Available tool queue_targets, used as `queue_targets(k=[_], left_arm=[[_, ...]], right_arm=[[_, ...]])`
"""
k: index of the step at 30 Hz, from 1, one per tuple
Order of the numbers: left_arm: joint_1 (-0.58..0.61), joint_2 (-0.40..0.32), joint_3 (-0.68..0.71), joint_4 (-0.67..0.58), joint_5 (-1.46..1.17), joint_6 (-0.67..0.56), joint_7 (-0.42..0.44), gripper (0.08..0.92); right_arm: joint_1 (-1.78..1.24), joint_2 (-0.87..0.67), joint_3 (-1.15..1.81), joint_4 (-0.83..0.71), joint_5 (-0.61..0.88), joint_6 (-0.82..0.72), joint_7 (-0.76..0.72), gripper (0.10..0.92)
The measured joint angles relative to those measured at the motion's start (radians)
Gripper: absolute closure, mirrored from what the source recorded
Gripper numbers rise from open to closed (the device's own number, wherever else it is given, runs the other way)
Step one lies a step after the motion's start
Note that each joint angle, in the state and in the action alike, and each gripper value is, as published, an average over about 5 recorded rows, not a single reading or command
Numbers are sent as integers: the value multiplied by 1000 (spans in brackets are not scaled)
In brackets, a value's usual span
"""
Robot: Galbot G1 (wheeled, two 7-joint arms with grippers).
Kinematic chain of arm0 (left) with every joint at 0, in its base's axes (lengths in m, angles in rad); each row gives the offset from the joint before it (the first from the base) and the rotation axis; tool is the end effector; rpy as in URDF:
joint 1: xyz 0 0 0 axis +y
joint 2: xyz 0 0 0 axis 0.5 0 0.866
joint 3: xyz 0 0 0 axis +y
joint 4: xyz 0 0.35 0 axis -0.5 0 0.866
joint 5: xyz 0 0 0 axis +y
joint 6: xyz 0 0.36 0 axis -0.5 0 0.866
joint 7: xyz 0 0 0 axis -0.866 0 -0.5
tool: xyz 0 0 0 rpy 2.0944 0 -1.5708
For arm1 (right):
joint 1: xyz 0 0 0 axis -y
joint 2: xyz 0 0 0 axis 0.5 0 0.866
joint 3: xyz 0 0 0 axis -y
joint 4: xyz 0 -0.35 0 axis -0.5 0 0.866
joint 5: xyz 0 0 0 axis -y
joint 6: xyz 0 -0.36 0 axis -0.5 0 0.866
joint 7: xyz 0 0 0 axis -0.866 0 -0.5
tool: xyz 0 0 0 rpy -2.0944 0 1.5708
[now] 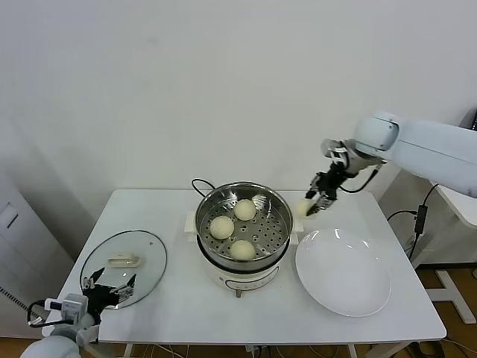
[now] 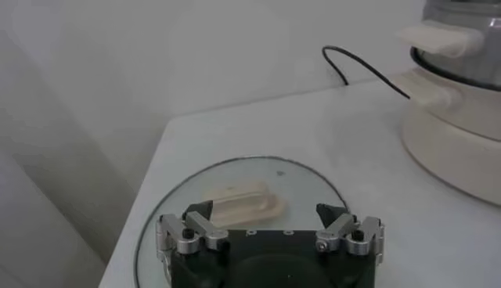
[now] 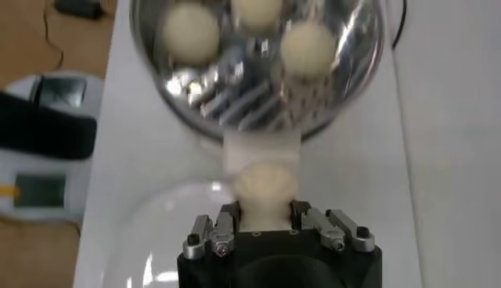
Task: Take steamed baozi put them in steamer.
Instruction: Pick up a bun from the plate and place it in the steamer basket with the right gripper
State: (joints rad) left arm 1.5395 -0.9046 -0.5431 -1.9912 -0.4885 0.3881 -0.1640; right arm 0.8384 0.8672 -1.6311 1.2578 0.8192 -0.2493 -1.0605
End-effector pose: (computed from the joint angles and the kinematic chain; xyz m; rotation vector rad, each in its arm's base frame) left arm 0.2160 0.1305 -0.2925 -0.0861 -2.6311 -0.2827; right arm 0.5684 -0.0802 -0.0135 1.4453 -1.5377 1.1099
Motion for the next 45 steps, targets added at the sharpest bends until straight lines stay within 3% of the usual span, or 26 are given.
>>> queue_targets(k=[10,29,32,45], left_arm=[[1,1,0,3,7,0,0,177],[-9,3,10,22,7,-2,2,177],[-11,3,11,25,7,-2,2,177],[-15,-2,14,33,6,-2,3,177]], right_arm=[[22,83,-33,51,97,-94,99,609],[-81,166,-32,56,124,-193,254,608],[-100,172,-27,52,124,-200,270,571],[-141,163,29,46,124,-212,288,232]])
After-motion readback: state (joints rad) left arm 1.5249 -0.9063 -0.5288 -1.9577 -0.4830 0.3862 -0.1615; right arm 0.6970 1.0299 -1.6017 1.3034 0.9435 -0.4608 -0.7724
